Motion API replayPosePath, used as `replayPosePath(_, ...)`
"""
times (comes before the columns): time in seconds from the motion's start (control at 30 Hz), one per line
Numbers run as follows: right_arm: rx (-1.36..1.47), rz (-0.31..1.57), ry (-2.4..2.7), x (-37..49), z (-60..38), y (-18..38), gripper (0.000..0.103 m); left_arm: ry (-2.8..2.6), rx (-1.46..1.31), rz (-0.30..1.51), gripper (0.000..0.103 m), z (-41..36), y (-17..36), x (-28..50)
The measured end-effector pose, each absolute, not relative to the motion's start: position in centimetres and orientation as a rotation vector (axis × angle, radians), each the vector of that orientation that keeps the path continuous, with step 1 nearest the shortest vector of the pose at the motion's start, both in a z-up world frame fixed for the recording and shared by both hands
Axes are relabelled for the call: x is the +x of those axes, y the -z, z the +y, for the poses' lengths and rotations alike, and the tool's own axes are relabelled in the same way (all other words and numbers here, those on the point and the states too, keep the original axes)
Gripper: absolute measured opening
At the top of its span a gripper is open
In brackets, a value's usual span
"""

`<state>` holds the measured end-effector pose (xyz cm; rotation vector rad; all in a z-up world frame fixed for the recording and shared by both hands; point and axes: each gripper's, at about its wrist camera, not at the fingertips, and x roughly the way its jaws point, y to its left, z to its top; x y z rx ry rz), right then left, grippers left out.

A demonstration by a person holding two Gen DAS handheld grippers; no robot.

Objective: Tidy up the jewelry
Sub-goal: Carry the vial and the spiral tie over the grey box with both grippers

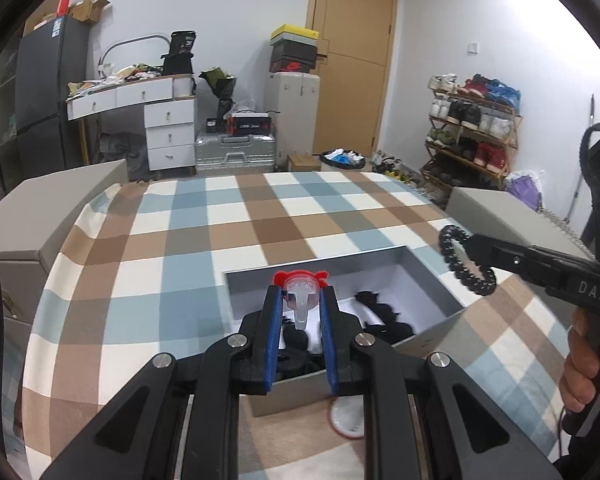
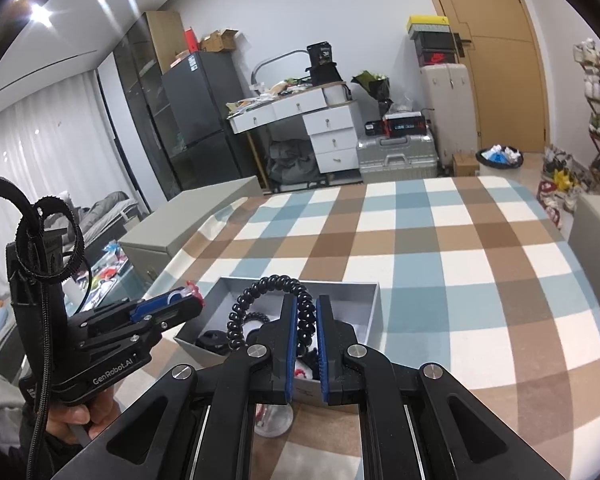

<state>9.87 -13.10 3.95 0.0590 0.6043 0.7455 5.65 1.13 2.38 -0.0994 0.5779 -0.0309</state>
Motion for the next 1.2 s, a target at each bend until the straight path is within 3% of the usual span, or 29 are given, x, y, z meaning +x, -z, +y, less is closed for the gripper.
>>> replayPosePath(1.2, 0.115, 0.687, -0.682, 12.2, -12.9, -0.9, 0.009, 0.004, -0.081, 0.65, 0.014, 0.4, -0.5, 6.5)
